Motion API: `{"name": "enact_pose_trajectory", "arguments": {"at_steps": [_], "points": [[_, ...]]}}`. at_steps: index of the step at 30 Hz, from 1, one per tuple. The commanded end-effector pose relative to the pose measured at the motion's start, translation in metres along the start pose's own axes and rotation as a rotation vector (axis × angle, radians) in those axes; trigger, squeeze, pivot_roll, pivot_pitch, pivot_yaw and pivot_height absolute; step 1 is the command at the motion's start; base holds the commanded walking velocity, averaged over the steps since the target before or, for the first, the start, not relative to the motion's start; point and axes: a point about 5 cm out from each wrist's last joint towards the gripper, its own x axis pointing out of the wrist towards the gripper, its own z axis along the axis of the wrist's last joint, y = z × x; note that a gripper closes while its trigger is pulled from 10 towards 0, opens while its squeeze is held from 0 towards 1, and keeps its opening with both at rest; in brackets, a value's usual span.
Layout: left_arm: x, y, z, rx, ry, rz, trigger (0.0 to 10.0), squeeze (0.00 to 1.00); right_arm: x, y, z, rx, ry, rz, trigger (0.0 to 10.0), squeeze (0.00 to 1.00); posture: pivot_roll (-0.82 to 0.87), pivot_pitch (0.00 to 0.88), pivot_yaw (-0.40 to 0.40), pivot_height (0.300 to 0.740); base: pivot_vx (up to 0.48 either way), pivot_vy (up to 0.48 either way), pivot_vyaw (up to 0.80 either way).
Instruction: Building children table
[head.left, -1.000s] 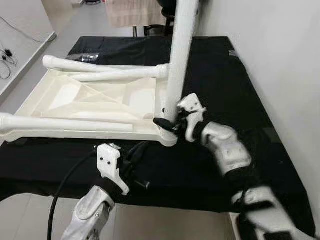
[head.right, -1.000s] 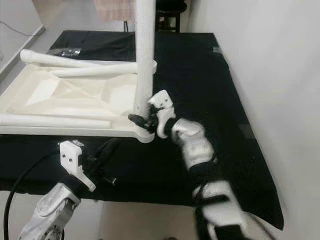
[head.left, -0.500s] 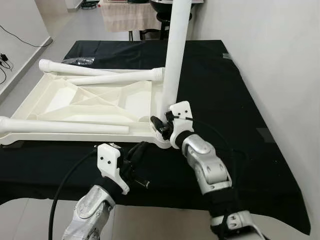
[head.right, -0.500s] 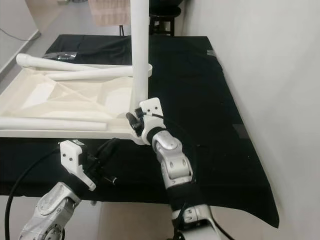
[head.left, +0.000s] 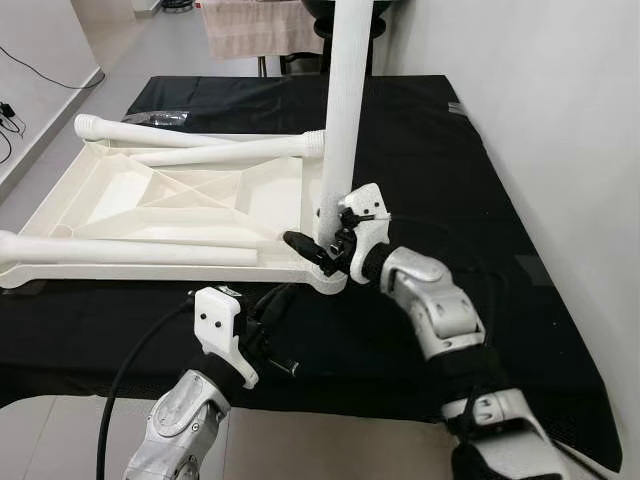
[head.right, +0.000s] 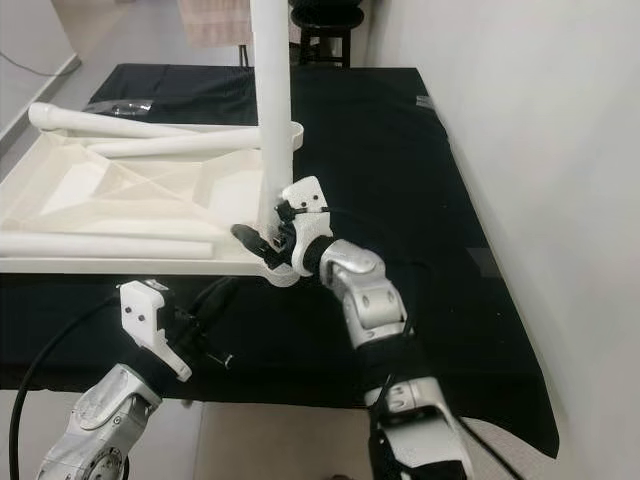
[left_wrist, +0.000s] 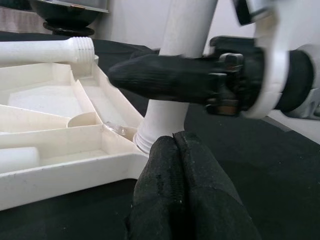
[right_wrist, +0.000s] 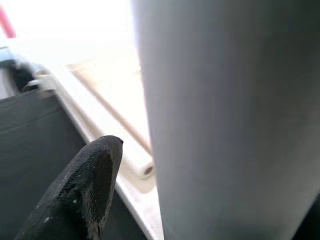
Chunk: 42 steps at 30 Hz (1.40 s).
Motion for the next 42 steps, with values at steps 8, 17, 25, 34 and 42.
{"name": "enact_pose_trajectory", "arguments": {"at_steps": [8,17,25,34,42], "points": [[-0.001,-0.001,-0.003,-0.004,0.01,0.008,10.0,0.0,-0.007,-0.009,-0.004,0.025,0.024,0.289,10.0,0.0,0.04,0.105,-0.023,0.74,0.0,0.0,0.0],[-0.002,-0.001,-0.003,-0.003,0.009,0.011,10.0,0.0,-0.014,-0.02,-0.001,0.024,-0.005,0.312,0.0,0.0,0.04,0.11,-0.022,0.74,0.0,0.0,0.0],[-0.003,0.0,-0.002,-0.004,0.012,0.01,10.0,0.0,-0.028,-0.013,-0.018,0.023,0.006,0.138,0.0,0.0,0.03,0.118,-0.016,0.74,0.0,0.0,0.0],[-0.004,0.004,-0.001,0.001,0.015,0.011,10.0,0.0,-0.029,0.021,-0.054,0.181,0.14,-0.558,0.0,0.0,0.03,0.117,0.001,0.74,0.0,0.0,0.0],[-0.003,0.005,-0.002,0.001,0.019,0.01,10.0,0.0,-0.005,0.019,-0.032,0.13,0.1,-0.508,10.0,0.0,0.04,0.111,-0.008,0.74,0.0,0.0,0.0]]}}
